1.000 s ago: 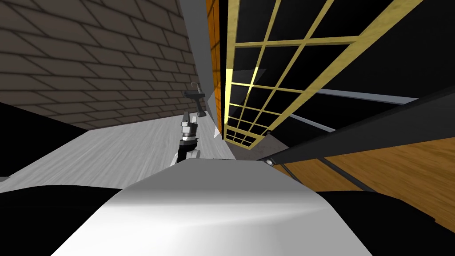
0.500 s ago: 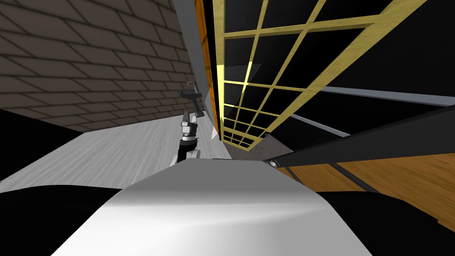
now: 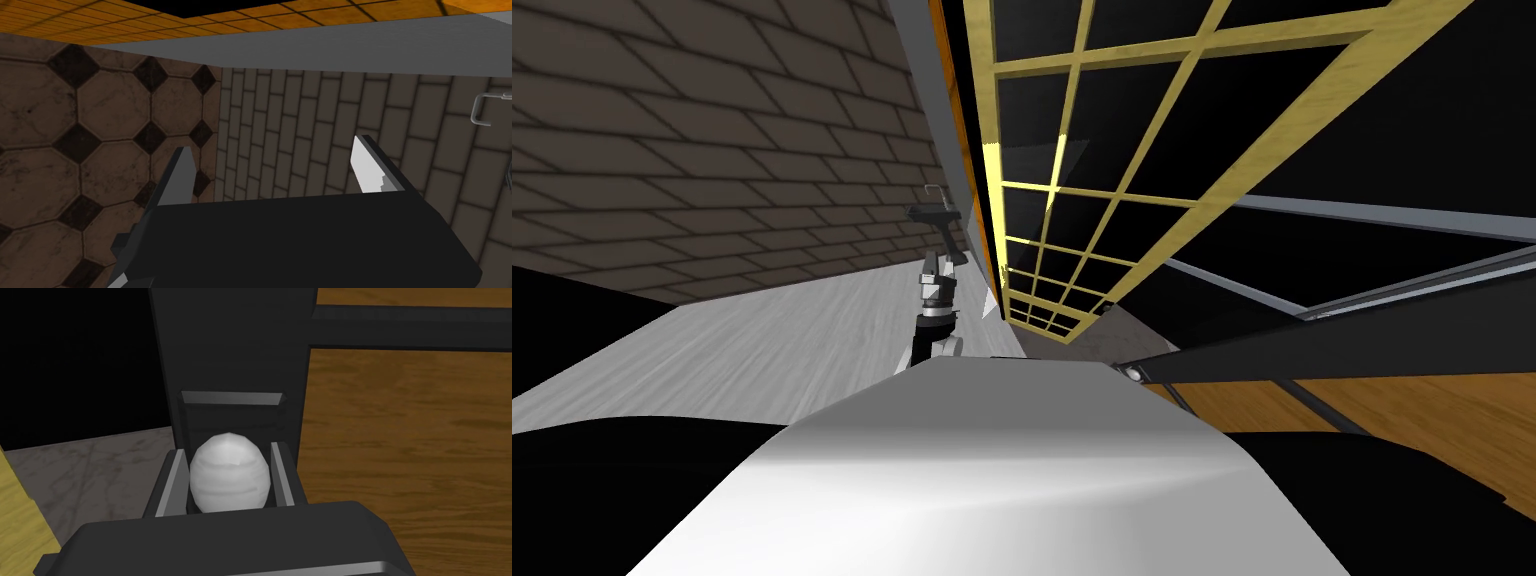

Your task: Push the door open

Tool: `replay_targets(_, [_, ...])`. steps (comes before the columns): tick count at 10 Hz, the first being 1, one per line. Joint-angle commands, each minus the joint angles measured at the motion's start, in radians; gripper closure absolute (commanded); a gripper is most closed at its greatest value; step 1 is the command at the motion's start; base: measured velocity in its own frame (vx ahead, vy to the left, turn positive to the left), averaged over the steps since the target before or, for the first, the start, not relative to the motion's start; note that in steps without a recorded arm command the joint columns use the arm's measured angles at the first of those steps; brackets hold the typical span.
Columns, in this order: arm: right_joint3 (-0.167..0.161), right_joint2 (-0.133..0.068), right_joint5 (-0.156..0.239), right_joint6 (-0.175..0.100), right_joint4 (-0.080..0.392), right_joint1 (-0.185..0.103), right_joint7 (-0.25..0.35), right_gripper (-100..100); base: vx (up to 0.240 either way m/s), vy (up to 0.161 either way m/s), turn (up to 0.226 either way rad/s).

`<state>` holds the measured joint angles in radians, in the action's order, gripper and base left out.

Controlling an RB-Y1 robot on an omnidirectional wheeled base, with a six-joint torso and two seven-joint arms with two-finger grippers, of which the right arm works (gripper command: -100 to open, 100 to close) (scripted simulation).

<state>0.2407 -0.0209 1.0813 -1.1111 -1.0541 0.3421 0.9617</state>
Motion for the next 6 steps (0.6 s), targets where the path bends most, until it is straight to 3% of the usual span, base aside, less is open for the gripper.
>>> replay_targets(1, [0.028, -0.005, 0.019, -0.019, 0.002, -0.006, -0.01, 100, 0.118, -0.136, -0.035])
replay_targets(6, [0.091, 0.027, 0.086, -0.033, 0.011, -0.035, -0.045, 100, 0.116, -0.14, -0.031])
